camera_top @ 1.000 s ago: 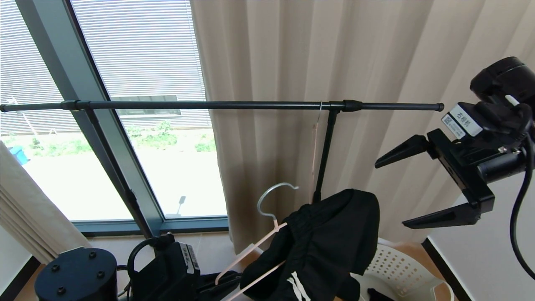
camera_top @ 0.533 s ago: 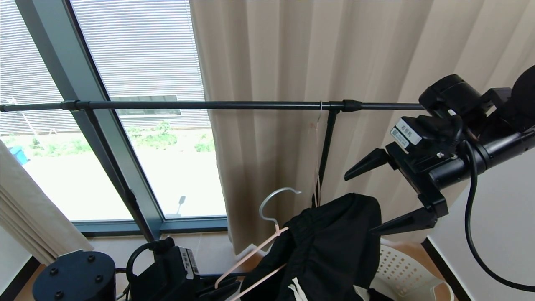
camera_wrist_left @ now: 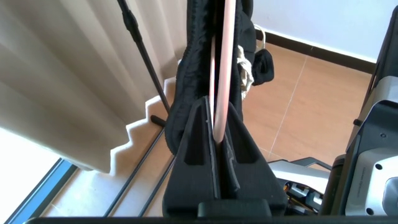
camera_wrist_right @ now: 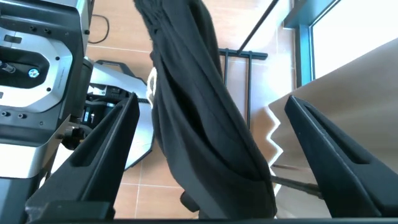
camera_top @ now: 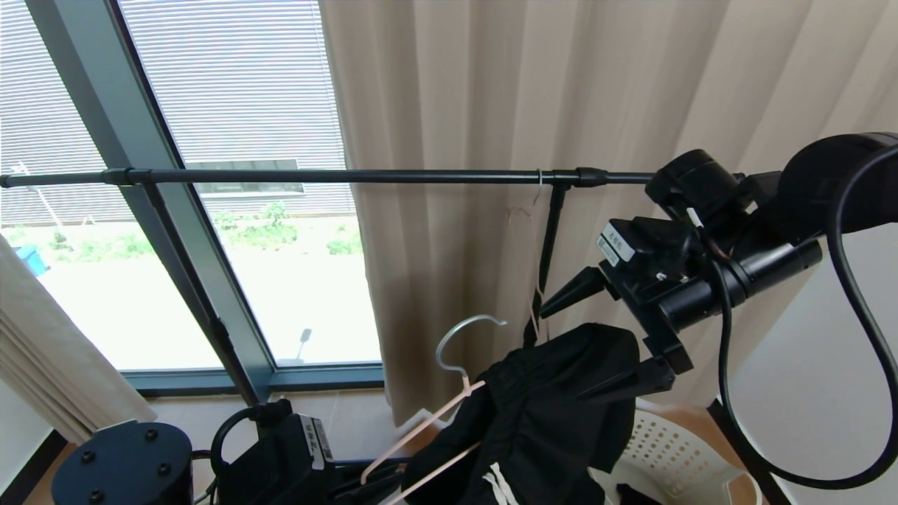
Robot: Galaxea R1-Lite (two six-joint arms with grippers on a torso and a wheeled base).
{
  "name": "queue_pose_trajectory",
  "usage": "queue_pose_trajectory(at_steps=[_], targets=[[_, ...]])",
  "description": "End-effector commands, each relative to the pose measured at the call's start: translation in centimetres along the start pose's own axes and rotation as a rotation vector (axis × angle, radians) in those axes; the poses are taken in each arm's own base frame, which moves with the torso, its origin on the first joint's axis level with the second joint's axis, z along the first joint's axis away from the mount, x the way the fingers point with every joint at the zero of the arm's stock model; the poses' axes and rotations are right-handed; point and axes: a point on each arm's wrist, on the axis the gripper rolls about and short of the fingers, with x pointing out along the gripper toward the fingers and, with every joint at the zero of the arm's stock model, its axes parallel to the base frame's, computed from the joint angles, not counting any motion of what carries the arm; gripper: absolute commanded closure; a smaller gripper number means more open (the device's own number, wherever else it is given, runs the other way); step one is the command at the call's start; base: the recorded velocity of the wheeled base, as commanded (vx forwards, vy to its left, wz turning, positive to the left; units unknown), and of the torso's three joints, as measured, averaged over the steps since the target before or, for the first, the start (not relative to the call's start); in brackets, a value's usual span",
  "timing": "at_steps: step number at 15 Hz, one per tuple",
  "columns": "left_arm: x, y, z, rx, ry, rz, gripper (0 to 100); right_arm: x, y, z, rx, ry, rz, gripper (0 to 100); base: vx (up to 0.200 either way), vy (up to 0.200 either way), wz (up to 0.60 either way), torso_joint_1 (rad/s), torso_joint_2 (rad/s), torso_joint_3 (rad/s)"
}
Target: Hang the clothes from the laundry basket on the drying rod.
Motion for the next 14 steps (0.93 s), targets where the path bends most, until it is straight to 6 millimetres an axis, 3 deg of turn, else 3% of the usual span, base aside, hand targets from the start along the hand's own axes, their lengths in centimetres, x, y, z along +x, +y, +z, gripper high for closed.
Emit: queue_pose_trajectory(at_steps=[1,8,9,14], targets=[[0.0,0.0,0.0,-0.001,0.0,0.0,100,1.1,-0.6,-0.5,0.016,0.007,0.021,0,0.0,0.0,0.0,0.0,0.0,0.0],[0.0,0.0,0.0,-0.001,-0.001,0.002,100,2.1,-0.8,-0.1,0.001,0.003,0.031,0,0.0,0.0,0.0,0.0,0.0,0.0],[0.0,0.0,0.0,-0.001,-0.001,0.002,100,2.1,-0.7,-0.1,-0.001,0.003,0.031,100,0.0,0.0,0.0,0.0,0.0,0.0],[0.1,0.1,0.1,0.0,-0.004,0.002,100,2.4,-0.6,0.0,-0.002,0.006,0.042,100,0.0,0.0,0.0,0.0,0.0,0.0]])
